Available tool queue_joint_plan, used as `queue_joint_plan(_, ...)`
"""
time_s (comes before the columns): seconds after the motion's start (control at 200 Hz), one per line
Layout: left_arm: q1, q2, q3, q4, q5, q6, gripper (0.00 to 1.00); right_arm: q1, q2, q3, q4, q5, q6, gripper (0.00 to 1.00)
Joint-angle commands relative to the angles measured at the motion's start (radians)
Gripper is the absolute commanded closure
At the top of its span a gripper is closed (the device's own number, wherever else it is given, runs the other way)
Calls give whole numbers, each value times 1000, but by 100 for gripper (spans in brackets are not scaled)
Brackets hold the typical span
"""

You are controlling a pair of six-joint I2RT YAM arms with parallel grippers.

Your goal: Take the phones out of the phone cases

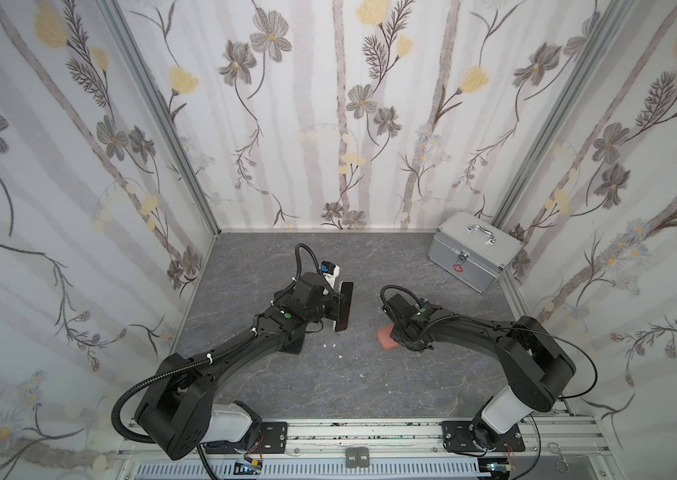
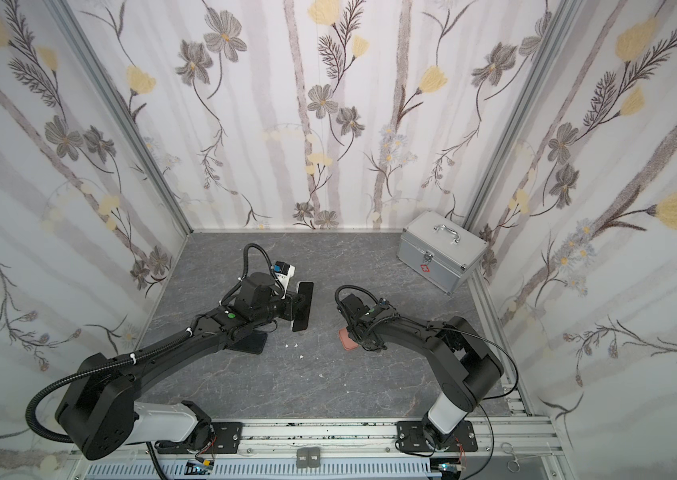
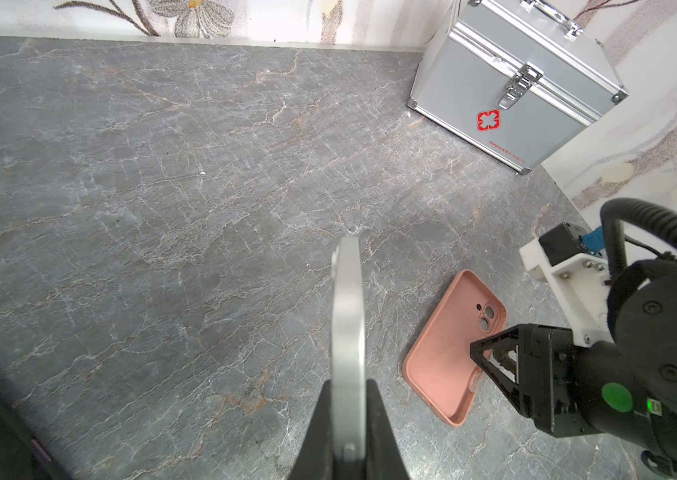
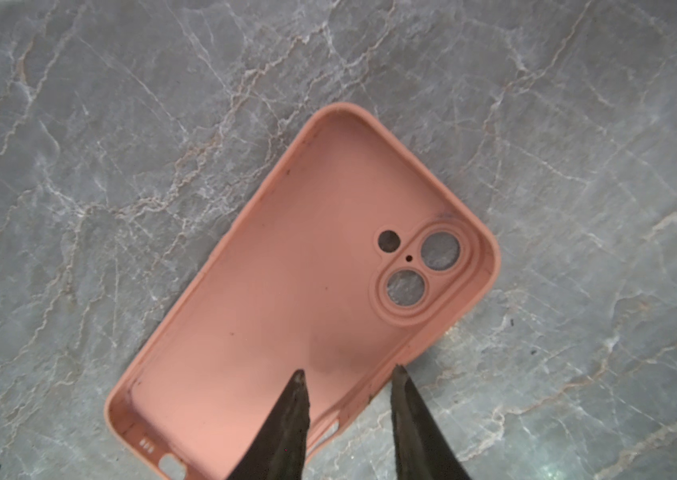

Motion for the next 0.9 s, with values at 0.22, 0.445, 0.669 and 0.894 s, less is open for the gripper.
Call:
queue_joint_plan(0.22,8,2,4,54,12,3,100,1,27,22,-10,19,-3,67)
queue_joint_plan(0.445,11,13,9,55,21,2,100,1,17,10,-13,24,2,61)
queue_joint_plan(0.669,13,21,12,55,29,0,100,1,23,2,-5,15,3,66)
queue_joint_plan(0.894,12,15,6,54,29,-4,100,-1,33,2,21,5,-4,78)
